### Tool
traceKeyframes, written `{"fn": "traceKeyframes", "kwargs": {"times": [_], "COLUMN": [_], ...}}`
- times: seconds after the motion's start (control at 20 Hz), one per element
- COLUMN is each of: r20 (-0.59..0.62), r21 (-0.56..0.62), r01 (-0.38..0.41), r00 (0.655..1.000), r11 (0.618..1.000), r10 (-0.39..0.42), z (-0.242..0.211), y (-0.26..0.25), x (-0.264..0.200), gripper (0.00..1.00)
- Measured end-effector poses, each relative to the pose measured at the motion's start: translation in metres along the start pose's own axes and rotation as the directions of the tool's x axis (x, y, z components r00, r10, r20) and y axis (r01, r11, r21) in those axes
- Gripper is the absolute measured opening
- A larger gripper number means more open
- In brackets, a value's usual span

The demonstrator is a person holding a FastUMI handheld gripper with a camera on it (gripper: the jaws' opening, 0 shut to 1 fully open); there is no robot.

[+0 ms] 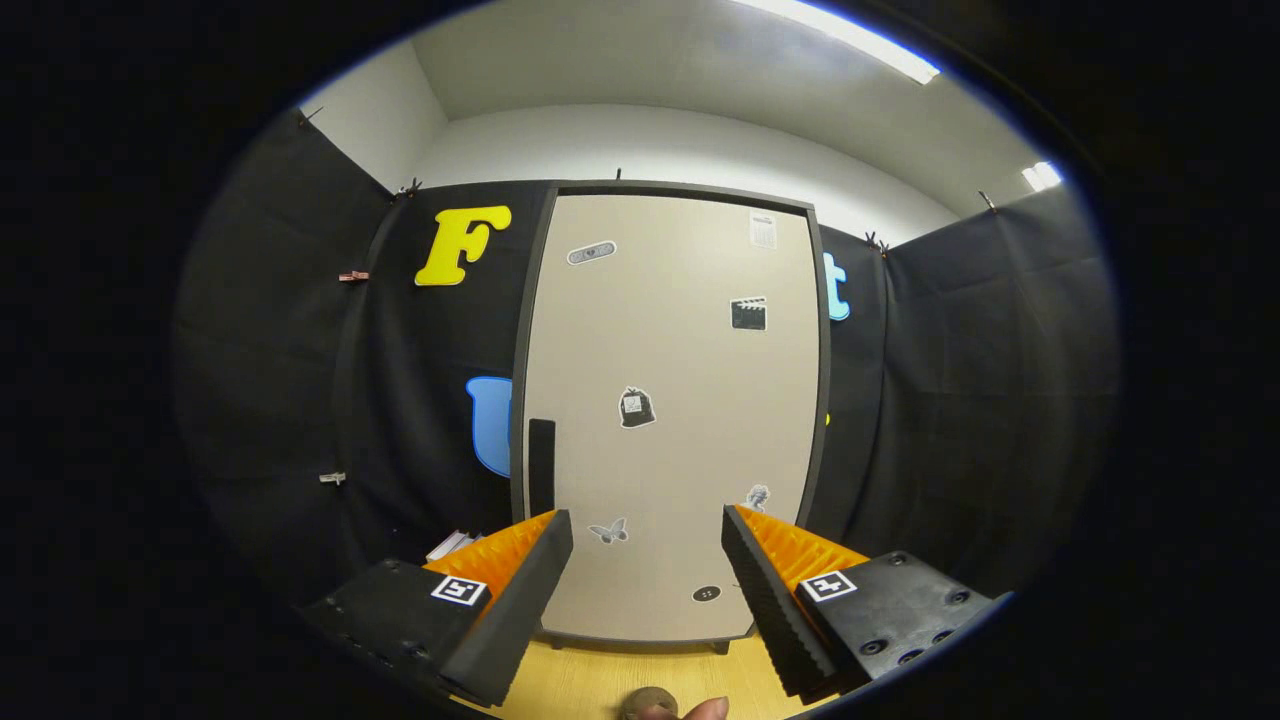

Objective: Open the shoe cabinet door, grab the shoes and put them into the shoe cabinet, then close the shoe cabinet door.

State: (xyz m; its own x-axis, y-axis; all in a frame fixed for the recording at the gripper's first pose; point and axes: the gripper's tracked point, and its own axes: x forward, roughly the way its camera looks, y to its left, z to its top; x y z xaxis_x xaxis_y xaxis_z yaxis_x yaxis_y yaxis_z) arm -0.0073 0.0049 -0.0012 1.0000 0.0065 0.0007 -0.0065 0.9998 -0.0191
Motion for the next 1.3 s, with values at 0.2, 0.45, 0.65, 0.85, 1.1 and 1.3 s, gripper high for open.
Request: {"fn": "traceKeyframes", "kwargs": {"times": [0.2, 0.45, 0.65, 0.85, 1.1, 1.3], "r20": [0.001, 0.0, -0.006, -0.01, -0.003, 0.004], "r21": [0.009, 0.015, 0.012, 0.011, 0.031, 0.057], "r01": [0.005, 0.004, -0.006, -0.022, -0.041, -0.067], "r00": [1.0, 1.0, 1.0, 1.0, 0.999, 0.998], "r11": [1.0, 1.0, 1.0, 1.0, 0.999, 0.996], "r10": [-0.005, -0.004, 0.007, 0.022, 0.041, 0.067], "z": [-0.001, 0.0, -0.004, -0.006, -0.009, -0.007], "y": [-0.004, -0.002, 0.003, 0.012, 0.024, 0.046], "x": [-0.002, -0.002, -0.006, -0.005, -0.001, 0.024], "gripper": [0.97, 0.98, 0.97, 0.98, 0.98, 0.97]}}
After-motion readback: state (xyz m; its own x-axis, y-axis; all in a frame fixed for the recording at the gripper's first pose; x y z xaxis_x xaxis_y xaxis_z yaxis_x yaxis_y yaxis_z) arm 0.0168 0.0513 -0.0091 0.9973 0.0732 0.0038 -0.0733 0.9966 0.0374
